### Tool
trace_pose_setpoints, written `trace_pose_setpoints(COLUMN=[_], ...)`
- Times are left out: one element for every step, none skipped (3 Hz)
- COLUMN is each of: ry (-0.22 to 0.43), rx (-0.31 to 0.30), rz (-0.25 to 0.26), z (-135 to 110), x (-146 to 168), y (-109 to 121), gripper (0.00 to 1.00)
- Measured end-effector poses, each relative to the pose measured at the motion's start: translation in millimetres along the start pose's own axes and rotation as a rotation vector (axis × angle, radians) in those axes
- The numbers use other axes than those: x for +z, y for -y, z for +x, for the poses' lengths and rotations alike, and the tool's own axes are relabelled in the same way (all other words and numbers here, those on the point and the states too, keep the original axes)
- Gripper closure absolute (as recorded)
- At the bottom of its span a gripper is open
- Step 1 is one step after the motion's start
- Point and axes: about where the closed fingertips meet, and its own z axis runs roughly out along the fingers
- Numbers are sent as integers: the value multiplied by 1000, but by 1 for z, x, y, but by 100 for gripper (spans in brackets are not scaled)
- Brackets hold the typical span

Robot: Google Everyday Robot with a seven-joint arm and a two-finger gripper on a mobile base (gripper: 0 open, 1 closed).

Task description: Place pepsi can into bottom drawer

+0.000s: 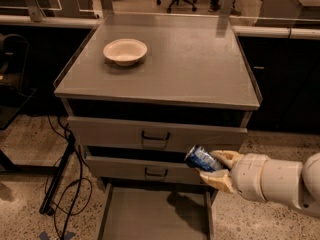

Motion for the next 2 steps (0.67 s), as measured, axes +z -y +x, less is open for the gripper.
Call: trace_pose_setpoints(ry=[-21,-19], rx=[29,12], rz=[1,-29], z=[32,23], x=[23,35], y=[19,14], gripper=[100,100])
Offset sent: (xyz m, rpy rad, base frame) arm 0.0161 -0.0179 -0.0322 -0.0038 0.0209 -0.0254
